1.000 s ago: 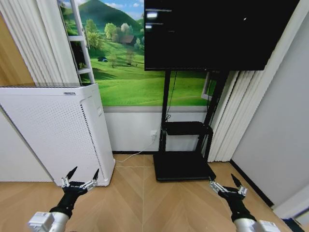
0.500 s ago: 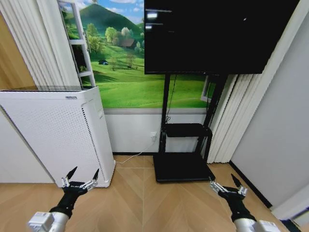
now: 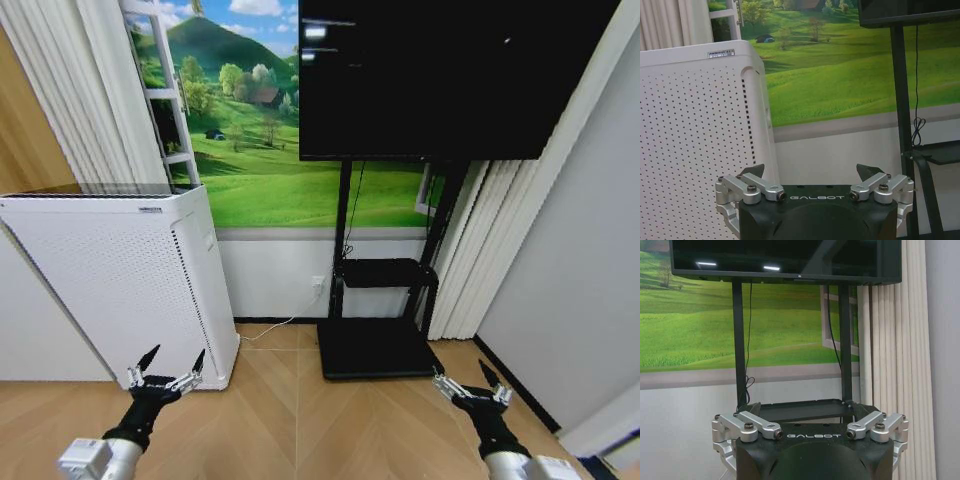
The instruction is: Pick up the trash bin and place the garbage on the floor into it.
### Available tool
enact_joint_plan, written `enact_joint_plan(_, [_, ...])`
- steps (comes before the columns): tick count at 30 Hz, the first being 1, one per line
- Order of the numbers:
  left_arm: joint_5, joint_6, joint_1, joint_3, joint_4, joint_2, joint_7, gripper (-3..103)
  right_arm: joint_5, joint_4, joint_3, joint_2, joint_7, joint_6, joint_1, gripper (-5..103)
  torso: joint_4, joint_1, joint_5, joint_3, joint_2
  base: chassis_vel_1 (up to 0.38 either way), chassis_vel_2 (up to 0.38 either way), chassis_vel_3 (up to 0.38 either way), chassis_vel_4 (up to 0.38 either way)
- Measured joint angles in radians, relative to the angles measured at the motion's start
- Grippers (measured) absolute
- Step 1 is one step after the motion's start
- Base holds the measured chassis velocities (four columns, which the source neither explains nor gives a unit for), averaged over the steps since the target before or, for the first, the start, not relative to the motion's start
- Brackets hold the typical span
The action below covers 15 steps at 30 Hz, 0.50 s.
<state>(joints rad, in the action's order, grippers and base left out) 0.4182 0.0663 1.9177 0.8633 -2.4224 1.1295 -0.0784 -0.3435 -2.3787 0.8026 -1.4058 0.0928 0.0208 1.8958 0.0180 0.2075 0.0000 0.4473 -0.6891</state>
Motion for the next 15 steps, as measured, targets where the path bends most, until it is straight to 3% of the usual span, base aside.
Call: enact_joint_plan(15, [0.0,0.0,0.0,0.0,0.0,0.0,0.0,100,0.0,0.0,0.0,0.0,0.0,0.0,0.0,100,0.0,0.029,0.0,0.036,-0.065,0.0,0.0,0.0,0.0])
